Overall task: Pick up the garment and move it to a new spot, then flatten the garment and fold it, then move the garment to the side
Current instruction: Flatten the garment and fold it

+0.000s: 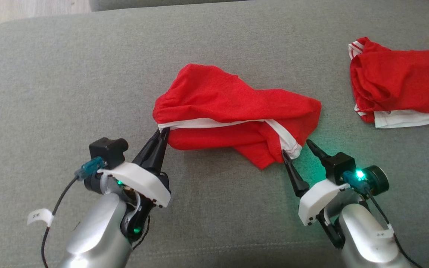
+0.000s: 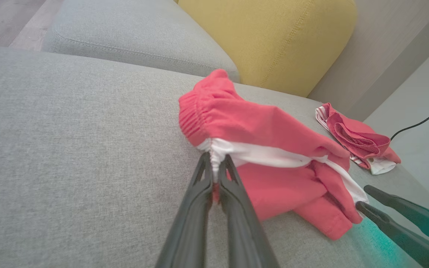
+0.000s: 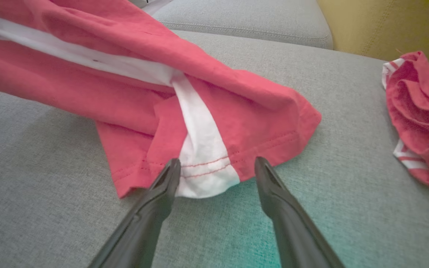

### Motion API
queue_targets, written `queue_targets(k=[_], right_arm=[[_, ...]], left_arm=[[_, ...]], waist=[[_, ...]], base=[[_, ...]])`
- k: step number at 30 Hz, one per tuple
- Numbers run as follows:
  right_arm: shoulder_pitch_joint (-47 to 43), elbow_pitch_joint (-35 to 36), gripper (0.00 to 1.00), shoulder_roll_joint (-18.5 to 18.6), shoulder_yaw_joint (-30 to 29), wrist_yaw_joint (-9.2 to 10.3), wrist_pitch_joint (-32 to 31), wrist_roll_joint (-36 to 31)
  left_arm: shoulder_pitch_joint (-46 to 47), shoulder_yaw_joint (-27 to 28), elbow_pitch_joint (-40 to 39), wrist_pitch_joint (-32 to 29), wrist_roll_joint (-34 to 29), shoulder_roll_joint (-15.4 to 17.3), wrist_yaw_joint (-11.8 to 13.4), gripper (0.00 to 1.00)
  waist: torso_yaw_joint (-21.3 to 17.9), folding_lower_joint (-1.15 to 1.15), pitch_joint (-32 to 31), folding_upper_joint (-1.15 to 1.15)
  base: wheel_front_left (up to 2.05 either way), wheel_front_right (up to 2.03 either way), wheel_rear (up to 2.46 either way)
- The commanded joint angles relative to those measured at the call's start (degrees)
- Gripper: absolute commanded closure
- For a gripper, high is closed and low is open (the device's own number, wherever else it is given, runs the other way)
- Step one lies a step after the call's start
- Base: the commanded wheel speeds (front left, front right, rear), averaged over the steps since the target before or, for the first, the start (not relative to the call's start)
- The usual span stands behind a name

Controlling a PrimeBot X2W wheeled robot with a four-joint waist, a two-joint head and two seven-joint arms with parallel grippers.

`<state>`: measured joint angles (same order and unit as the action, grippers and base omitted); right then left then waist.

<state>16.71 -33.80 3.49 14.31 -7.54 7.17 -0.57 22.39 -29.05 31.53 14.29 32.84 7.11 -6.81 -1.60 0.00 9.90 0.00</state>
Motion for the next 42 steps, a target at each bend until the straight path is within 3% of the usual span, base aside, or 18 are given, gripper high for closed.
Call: queue_targets(k=[1,5,6,7,16,24,26,37,42], right_arm=[[2.0,0.7,0.0,0.0,1.1,0.05,1.1,-0.2],[3.1,-1.3,0.0,-0.1,1.3,0.05,2.0,0.1],[3.3,-1.9,0.58,-0.1,1.5,0.05,2.0,0.3],[3.5,-2.3,1.0,-0.2,1.6,0.05,2.0,0.4],[4.8,-2.4,1.0,1.3,0.7,0.05,4.1,-1.7],[6.5,3.1,1.0,7.3,-0.2,0.05,1.6,-5.7],[7.0,5.8,1.0,9.9,-0.2,0.05,-0.6,-5.3],[8.3,13.8,1.0,17.1,3.0,0.05,-6.5,-1.0],[10.4,18.0,1.0,20.1,6.3,0.05,-9.4,4.3]], left_arm=[[1.1,1.8,-2.1,0.7,-0.5,1.2,0.2,1.0],[1.1,1.8,-2.4,0.7,-0.6,1.2,0.2,1.0],[1.1,1.7,-2.4,0.7,-0.6,1.2,0.2,1.0],[1.1,1.7,-2.4,0.7,-0.6,1.2,0.2,1.0],[0.9,1.9,-2.2,0.7,-0.7,1.8,0.5,1.0],[1.1,1.6,-3.2,0.4,-1.4,3.4,1.1,1.0],[1.0,1.6,-3.7,0.0,-1.4,3.9,1.4,1.0],[1.2,3.0,-7.5,0.2,-1.4,5.0,3.0,1.0],[1.9,3.7,-10.5,0.3,-2.0,5.9,3.8,1.0]], waist=[[0.2,0.0,0.1,0.0],[0.4,0.0,0.3,0.0],[0.4,0.0,0.3,0.0],[0.5,0.0,0.3,0.0],[0.2,0.0,-1.1,0.0],[-0.3,0.0,-4.3,0.0],[-0.5,0.0,-5.4,0.0],[-0.5,0.0,-7.6,0.0],[-0.4,0.0,-8.9,0.0]], base=[[0.0,0.0,0.0],[0.0,0.0,0.0],[0.0,0.0,0.0],[0.0,0.0,0.0],[0.0,0.0,0.0],[0.0,0.0,0.0],[0.0,0.0,0.0],[0.0,0.0,0.0],[0.0,0.0,0.0]])
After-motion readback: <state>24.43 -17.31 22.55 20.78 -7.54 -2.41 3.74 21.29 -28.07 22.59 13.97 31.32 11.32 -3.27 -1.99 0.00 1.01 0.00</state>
